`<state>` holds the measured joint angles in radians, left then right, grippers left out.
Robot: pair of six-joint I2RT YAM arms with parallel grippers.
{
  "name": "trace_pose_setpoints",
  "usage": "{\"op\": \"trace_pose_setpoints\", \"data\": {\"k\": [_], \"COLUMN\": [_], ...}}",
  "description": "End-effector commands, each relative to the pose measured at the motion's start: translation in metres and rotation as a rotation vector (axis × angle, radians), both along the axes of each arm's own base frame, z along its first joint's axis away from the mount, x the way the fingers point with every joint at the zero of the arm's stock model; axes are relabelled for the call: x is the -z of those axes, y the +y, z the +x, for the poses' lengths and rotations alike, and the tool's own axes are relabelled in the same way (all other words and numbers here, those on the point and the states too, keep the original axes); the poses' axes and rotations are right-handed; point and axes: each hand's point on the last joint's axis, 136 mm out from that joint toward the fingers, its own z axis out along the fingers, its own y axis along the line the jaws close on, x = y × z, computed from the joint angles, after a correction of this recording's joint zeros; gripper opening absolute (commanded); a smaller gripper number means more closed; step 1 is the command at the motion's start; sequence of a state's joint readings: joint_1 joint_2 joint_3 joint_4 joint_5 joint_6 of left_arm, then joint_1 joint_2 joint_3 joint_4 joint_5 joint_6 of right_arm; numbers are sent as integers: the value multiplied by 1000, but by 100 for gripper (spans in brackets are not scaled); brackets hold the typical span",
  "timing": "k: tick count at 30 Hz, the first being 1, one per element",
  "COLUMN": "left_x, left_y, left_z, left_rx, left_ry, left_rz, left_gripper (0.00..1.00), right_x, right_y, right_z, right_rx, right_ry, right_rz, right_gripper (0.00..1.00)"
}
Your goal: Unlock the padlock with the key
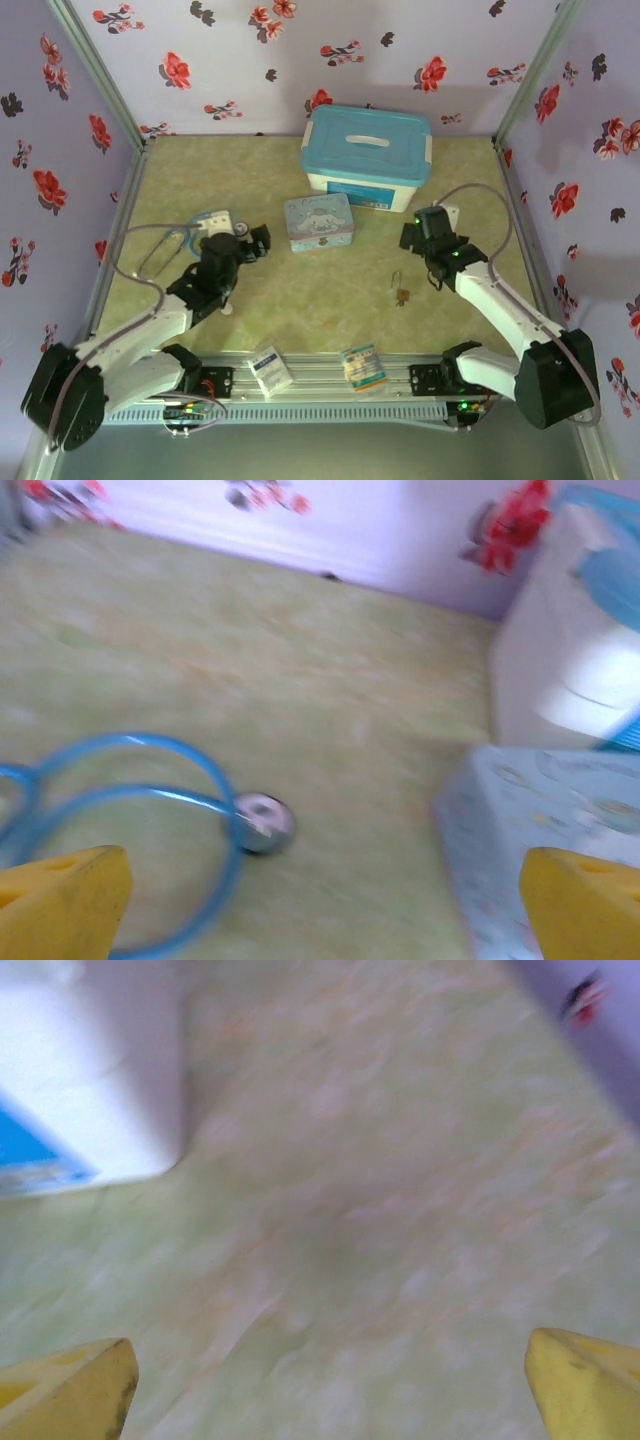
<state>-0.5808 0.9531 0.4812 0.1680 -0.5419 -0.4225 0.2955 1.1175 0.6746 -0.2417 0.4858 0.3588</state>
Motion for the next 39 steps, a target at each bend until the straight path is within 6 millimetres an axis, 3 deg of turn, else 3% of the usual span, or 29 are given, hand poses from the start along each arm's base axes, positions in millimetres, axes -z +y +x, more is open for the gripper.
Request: {"op": "trace_pose_setpoints", "data": {"k": [1,3,7,12,17,20,23,25,39], "left_x": [11,18,26,70,62,66,78,91,93], "left_y": [57,84,96,130,130,134,127,124,121], "left_z": [4,14,35,45,61,71,80,82,83], "left_rx": [-145,-202,-203,-237,-157,-155,-105,-82,-66], "left_ry": [13,69,77,130,9,41,27,25,30], "left_rz": [346,332,377,309,186,197,212,215,210], "left_gripper": [100,100,100,100,100,100,100,100,100], "right_x": [-7,2,27,28,29,35,52,53,54], "right_y": [-27,-34,-61,-54,-57,-58,-57,-56,-52], "right_z": [15,20,26,44,48,51,63,64,66], "right_rx": [12,24,127,57,40,31,20,6,-20], "right_ry": [-171,-253,-279,-310,-358,-412,-346,-321,-321], "right_rz": [-162,-139,-73,-65,-91,-73,-68,-60,-40], "right_gripper": [99,99,99,99,99,99,99,99,99]}}
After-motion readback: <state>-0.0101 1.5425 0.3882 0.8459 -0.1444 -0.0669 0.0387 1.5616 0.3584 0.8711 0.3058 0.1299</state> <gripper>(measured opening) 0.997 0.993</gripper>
